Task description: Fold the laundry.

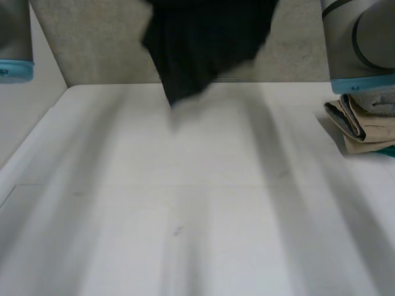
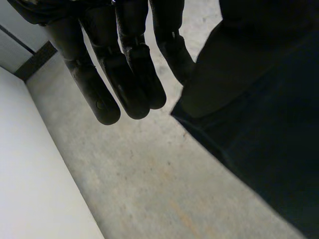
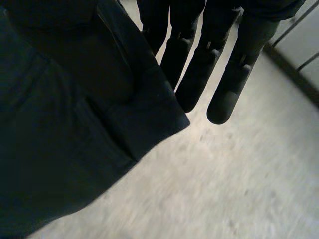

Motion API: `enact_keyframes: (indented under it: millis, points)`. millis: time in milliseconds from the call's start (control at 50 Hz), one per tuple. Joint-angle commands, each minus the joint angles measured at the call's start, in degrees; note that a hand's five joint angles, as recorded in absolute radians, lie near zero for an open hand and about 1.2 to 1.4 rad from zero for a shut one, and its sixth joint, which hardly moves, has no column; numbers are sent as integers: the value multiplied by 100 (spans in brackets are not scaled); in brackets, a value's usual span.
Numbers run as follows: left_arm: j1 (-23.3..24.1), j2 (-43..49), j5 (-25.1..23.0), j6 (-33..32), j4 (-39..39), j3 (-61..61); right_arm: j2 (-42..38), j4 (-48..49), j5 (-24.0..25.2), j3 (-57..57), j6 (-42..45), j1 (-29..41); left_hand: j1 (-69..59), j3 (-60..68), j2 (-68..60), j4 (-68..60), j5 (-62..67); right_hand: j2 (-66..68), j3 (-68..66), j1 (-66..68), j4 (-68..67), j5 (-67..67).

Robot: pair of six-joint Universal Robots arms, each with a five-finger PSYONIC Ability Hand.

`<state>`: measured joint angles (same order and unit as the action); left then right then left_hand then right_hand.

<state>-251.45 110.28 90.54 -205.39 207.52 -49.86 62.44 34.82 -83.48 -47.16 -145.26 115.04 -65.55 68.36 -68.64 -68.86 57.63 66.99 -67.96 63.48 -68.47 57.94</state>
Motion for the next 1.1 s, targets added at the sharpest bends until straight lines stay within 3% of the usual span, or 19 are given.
enact_keyframes:
  millis: [20, 300, 440, 660, 760, 860, 960, 980, 1000, 1060, 1080, 1100]
  points:
    - [34, -130, -186, 51, -670, -1173, -329, -370, 227, -408, -38, 27, -1445, 1164, -1136, -1114, 1237, 1301, -1204, 1652, -1153, 1206]
    - [236, 388, -80, -1, -599, -3854, -1541, -916, 332, -1681, 252, 168, -1445, 1164, -1136, -1114, 1237, 1301, -1204, 1652, -1153, 1206]
    - [289, 609, -72, -519, -844, -4865, -1762, -1741, 166, -2551, 937, 203, -1445, 1164, -1136, -1114, 1237, 1301, -1204, 1652, -1153, 1206]
    - [113, -911, -186, -748, -2742, -5955, -304, -4254, -177, -3738, 1316, 203, -1445, 1164, -1136, -1114, 1237, 1301, -1204, 1652, -1153, 1206]
    - [87, -1605, -291, -1134, -3867, -6263, 390, -5414, -90, -4177, 1377, 133, -1445, 1164, -1136, -1114, 1237, 1301, -1204, 1652, -1153, 1206]
    - [-36, -2010, -466, -1880, -4904, -6483, 847, -6364, 339, -4582, 1710, 80, -1445, 1164, -1136, -1114, 1237, 1301, -1204, 1652, -1153, 1206]
    - [-247, -2063, -669, -2120, -4450, -6291, 892, -5821, 798, -4618, 1668, 97, -1445, 1164, -1136, -1114, 1237, 1301, -1204, 1652, -1153, 1206]
    - [-256, -2055, -678, -2085, -4344, -6238, 884, -5698, 798, -4618, 1615, 97, -1380, 1100, -1071, -1049, 1172, 1082, -985, 1433, -934, 987]
    - [-256, -2002, -687, -2006, -4108, -6159, 849, -5497, 763, -4592, 1475, 89, -1013, 733, -704, -682, 805, -702, 799, -351, 850, -797]
    - [-229, -1879, -713, -1848, -3826, -6053, 831, -5293, 623, -4548, 1246, 71, -358, 77, -49, -27, 150, -4341, 4438, -3990, 4489, -4436]
    - [-221, -1800, -687, -1743, -3720, -6001, 857, -5258, 535, -4513, 1071, 54, 1561, -1842, 1870, 1892, -1770, -5699, 5796, -5348, 5847, -5794]
    - [-212, -1774, -678, -1698, -3684, -5983, 883, -5232, 517, -4486, 991, 27, 2363, -2644, 2672, 2694, -2571, -5699, 5796, -5348, 5847, -5794]
